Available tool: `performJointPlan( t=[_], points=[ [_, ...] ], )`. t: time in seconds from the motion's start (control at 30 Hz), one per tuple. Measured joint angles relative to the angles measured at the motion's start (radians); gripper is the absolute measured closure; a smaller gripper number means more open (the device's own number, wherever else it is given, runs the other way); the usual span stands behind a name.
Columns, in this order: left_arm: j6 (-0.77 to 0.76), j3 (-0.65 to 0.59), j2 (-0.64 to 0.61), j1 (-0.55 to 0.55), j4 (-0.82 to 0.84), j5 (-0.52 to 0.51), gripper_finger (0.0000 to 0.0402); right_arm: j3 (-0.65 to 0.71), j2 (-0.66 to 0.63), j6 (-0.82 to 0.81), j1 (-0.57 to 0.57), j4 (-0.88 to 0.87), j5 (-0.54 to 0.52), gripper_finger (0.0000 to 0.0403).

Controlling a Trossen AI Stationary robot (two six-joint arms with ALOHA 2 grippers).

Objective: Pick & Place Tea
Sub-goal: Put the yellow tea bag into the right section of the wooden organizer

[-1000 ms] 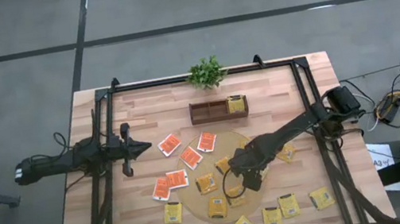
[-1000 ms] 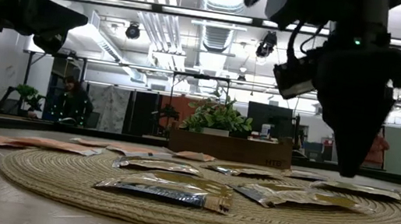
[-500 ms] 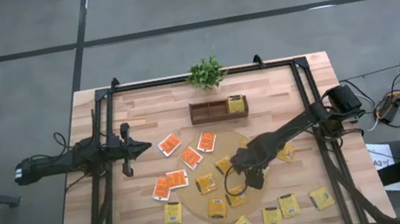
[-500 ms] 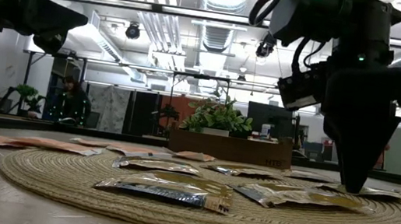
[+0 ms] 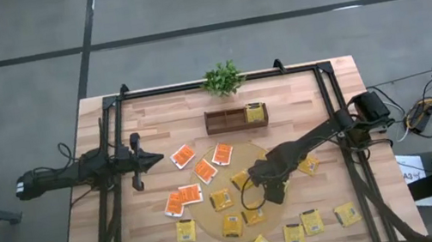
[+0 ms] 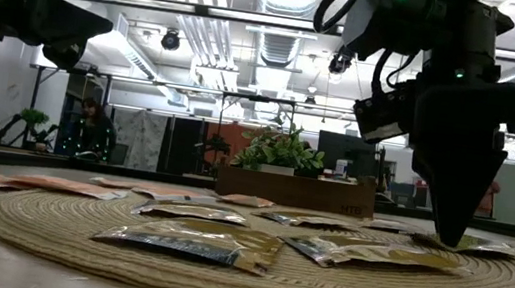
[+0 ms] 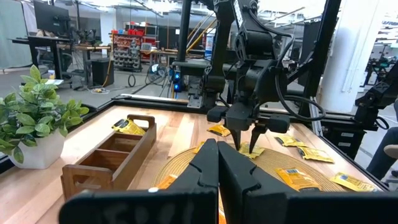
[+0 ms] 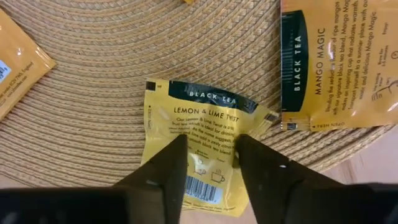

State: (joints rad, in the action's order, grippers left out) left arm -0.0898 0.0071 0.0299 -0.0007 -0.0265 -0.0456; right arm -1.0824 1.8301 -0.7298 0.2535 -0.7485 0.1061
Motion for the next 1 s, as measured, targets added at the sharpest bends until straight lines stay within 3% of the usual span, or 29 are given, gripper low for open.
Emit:
performJointPlan(
  t=[0.47,0.83,1.0],
  points=[
    [0.000,0.000,0.000,0.000,0.000,0.000,0.0402,-0.005,-0.008,-0.023,0.002,-0.041,0.001,0.0365],
    [0.000,0.000,0.000,0.000,0.000,0.000,0.0402,-0.072,-0.044,-0.012,-0.004,-0.118,-0.096,0.0376],
    [0.000,0.000,0.000,0.000,0.000,0.000,0.0402,-0.137,-0.077,0.005,-0.019,-0.146,-0.213,0.0376]
  ],
)
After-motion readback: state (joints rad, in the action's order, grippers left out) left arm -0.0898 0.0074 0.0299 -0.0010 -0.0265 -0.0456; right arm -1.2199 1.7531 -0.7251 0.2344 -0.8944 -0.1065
